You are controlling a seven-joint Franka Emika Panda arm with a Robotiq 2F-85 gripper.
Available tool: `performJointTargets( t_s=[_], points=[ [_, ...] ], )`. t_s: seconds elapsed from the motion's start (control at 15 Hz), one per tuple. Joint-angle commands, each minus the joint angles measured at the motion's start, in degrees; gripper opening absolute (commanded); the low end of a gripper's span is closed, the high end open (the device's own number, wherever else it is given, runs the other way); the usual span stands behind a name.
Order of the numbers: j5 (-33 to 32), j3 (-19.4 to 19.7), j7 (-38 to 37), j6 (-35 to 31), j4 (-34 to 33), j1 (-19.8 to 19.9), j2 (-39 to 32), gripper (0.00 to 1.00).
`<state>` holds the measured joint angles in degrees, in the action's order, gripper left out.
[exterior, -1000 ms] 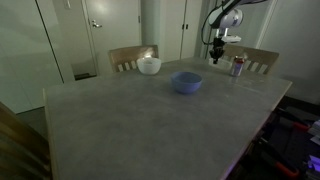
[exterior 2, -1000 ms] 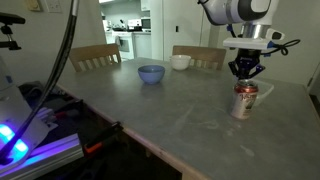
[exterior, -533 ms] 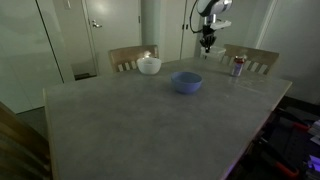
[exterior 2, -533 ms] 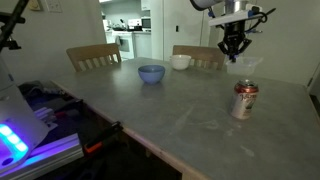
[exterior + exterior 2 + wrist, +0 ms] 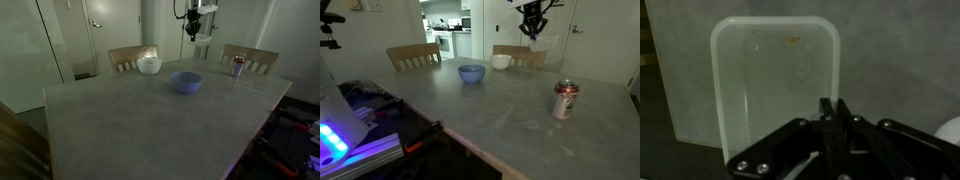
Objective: Shift the colorless bowl from the right end of the table to the left end, grab the canned bottle and position it next to the colorless bowl. Afterward, move the purple bowl to the right end and place the white bowl next to it
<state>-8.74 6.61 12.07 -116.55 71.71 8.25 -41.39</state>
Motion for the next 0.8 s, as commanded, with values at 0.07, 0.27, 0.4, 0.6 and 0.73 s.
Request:
performJointTargets(
  t_s=[0.07, 0.27, 0.4, 0.6, 0.73],
  points=[
    [-1.7, -1.4, -0.8, 0.1, 10.9, -3.2, 9.0, 0.02],
    [-2.7, -1.8, -2.1, -1.2, 17.9, -5.4, 14.2, 0.02],
    [-3.0, -2.4, -2.7, -1.8, 22.5, -6.5, 17.6, 0.02],
    [-3.0, -3.7, -1.8, -3.9, 28.6, -7.1, 22.0, 0.02],
    [-2.0, -3.9, -2.0, -1.3, 23.5, -6.8, 18.6, 0.07]
  ],
)
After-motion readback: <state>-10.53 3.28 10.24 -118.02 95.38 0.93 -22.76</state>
